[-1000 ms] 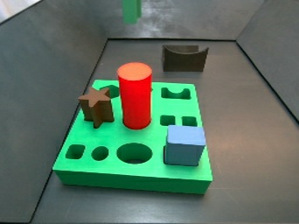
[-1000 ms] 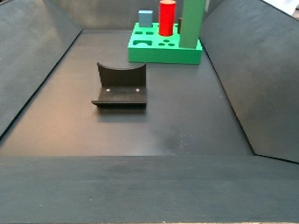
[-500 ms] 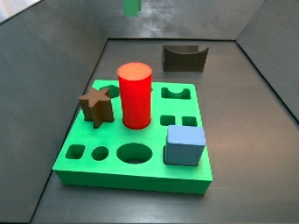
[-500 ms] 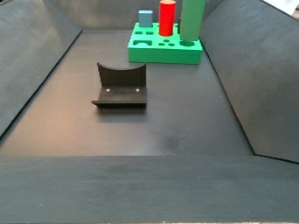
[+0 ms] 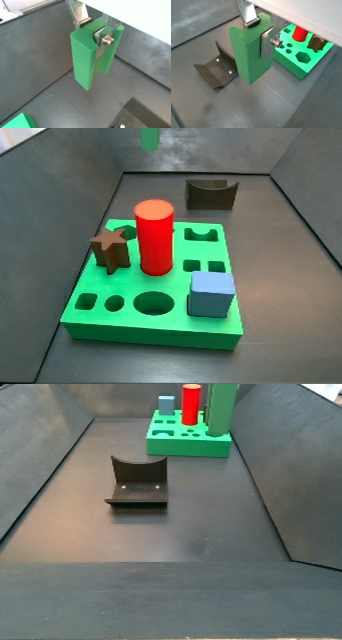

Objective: Pick up the arch object. Move up. Rotate the arch object. Move to above the board. Insert the arch object.
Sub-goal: Rotate the arch object.

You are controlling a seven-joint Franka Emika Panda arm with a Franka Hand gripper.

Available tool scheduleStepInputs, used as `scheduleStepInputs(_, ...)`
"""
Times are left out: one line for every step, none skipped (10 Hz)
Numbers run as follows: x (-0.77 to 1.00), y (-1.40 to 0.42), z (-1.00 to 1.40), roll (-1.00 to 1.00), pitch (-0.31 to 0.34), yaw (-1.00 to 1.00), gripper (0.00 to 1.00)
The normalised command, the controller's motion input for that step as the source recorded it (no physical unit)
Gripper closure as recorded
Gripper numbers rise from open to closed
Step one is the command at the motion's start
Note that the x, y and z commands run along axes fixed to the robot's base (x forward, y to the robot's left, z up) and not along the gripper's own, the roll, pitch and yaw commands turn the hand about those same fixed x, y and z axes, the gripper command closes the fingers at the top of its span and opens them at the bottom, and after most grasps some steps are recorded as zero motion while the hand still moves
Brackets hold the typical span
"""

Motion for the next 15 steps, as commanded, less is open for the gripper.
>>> scheduleStepInputs(0.02, 0.0, -1.0, -0.21, 0.0, 0.06, 1.0)
scheduleStepInputs(0.02, 0.01, -1.0, -0.17, -0.026, 0.02, 1.0)
scheduleStepInputs(0.01, 0.01, -1.0, -0.16, -0.047, 0.0, 1.0)
scheduleStepInputs(0.01, 0.01, -1.0, -0.14, -0.06, -0.01, 1.0)
scheduleStepInputs(0.02, 0.01, -1.0, -0.14, -0.06, -0.01, 1.0)
scheduleStepInputs(0.02, 0.01, -1.0, -0.14, -0.061, -0.01, 1.0)
scheduleStepInputs(0.02, 0.01, -1.0, -0.14, -0.06, -0.02, 1.0)
scheduleStepInputs(0.02, 0.01, -1.0, -0.15, -0.067, -0.02, 1.0)
scheduleStepInputs(0.02, 0.01, -1.0, -0.15, -0.069, -0.02, 1.0)
scheduleStepInputs(0.03, 0.01, -0.93, -0.16, -0.074, -0.02, 1.0)
scheduleStepInputs(0.02, 0.01, -0.78, -0.16, -0.074, -0.02, 1.0)
scheduleStepInputs(0.02, 0.01, -0.57, -0.17, -0.075, -0.02, 1.0)
scheduleStepInputs(0.02, 0.01, -0.42, -0.18, -0.071, -0.02, 1.0)
scheduleStepInputs(0.03, 0.01, -0.23, -0.18, -0.067, -0.01, 1.0)
scheduleStepInputs(0.03, 0.01, -0.23, -0.18, -0.067, -0.01, 1.0)
